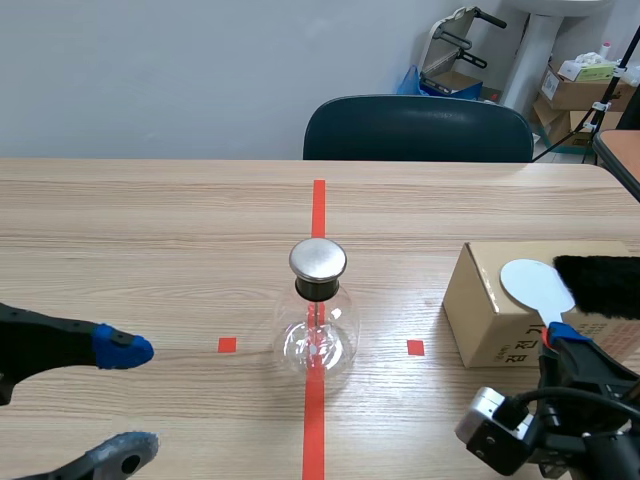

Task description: Do the electroscope experiment

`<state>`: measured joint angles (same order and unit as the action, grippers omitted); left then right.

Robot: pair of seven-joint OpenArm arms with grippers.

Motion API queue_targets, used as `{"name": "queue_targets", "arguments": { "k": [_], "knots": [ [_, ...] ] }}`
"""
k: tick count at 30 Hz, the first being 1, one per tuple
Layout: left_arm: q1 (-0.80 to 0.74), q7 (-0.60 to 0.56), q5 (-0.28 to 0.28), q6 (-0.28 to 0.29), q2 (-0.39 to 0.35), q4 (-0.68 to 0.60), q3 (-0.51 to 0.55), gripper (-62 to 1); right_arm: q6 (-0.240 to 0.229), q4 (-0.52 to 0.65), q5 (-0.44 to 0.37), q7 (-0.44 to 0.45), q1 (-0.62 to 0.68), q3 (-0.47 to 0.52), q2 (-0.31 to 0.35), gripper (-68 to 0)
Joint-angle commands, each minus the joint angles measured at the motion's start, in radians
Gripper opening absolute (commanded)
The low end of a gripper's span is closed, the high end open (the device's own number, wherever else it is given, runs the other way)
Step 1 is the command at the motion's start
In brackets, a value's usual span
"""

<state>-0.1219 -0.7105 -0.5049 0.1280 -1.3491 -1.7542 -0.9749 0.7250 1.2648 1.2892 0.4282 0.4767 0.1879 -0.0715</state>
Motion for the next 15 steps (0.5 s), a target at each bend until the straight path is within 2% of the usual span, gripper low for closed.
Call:
{"name": "queue_targets", "arguments": {
  "k": [1, 3, 7, 9, 15],
  "knots": [
    [0.000, -0.019, 0.000, 0.003, -0.003, -0.017, 0.000, -24.6, 0.053, 0.009, -0.011, 0.003, -0.014, 0.000, 0.013, -65.3],
    [0.000, -0.018, 0.000, 0.003, -0.003, -0.017, 0.000, -24.7, 0.053, 0.009, -0.011, 0.003, -0.014, 0.000, 0.013, -58.5],
    [0.000, -0.015, 0.000, 0.003, -0.003, -0.017, 0.000, -24.7, 0.053, 0.009, -0.011, 0.003, -0.014, 0.000, 0.013, -36.6],
    [0.000, -0.015, 0.000, 0.003, -0.003, -0.017, 0.000, -24.7, 0.053, 0.009, -0.011, 0.003, -0.014, 0.000, 0.013, -27.7],
    [0.000, -0.013, 0.000, 0.003, -0.002, -0.017, 0.000, -24.7, 0.053, 0.009, -0.011, 0.003, -0.014, 0.000, 0.013, -7.2]
  ]
}}
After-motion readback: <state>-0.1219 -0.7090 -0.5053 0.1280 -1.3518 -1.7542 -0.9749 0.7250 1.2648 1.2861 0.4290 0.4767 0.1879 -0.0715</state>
